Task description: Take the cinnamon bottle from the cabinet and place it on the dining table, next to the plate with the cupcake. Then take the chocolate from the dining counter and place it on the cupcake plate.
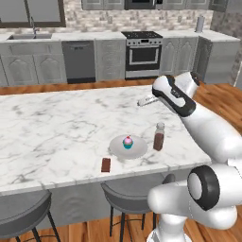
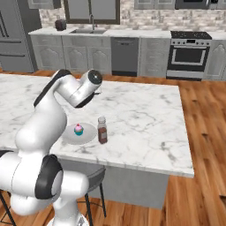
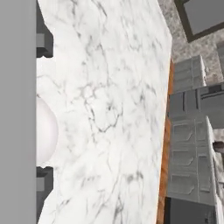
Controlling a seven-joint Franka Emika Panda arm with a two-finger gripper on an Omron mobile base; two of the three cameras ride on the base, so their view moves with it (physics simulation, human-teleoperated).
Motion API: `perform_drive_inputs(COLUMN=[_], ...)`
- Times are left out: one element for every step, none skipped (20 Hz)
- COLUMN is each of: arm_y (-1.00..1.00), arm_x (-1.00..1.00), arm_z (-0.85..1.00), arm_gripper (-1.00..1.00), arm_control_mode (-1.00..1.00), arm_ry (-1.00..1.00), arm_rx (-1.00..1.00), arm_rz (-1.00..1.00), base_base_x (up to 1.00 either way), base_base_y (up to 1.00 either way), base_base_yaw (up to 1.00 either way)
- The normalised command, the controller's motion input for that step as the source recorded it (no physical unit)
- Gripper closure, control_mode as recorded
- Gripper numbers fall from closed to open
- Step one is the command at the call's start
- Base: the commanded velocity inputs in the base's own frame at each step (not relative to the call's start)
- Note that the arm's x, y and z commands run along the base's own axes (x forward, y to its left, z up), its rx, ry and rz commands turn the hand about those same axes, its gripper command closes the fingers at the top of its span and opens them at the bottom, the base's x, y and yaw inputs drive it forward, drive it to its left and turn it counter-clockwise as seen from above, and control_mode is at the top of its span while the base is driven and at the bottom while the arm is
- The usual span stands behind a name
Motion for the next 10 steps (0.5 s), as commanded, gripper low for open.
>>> perform_drive_inputs(arm_y=[1.0,1.0,1.0,1.0,1.0,1.0,1.0,1.0,1.0,1.0], arm_x=[-0.23,-0.33,-0.39,-0.56,-0.69,-0.78,-1.0,-1.0,-1.0,-1.0], arm_z=[0.74,0.68,0.59,0.41,0.21,0.01,-0.03,-0.43,-0.62,-0.79], arm_gripper=[-1.0,-1.0,-1.0,-1.0,-1.0,-1.0,-1.0,-1.0,-1.0,-1.0], arm_control_mode=[-1.0,-1.0,-1.0,-1.0,-1.0,-1.0,-1.0,-1.0,-1.0,-1.0], arm_ry=[0.37,0.39,0.39,0.42,0.44,0.44,0.46,0.31,0.29,0.26], arm_rx=[0.0,0.0,0.0,-0.05,-0.11,-0.16,-0.2,-0.24,-0.24,-0.25], arm_rz=[0.0,0.0,0.0,-0.05,-0.11,-0.13,-0.2,-0.19,-0.19,-0.23], base_base_x=[0.0,0.0,0.0,0.0,0.0,0.0,0.0,0.0,0.0,0.0], base_base_y=[0.0,0.0,0.0,0.0,0.0,0.0,0.0,0.0,0.0,0.0], base_base_yaw=[0.0,0.0,0.0,0.0,0.0,0.0,0.0,0.0,0.0,0.0])
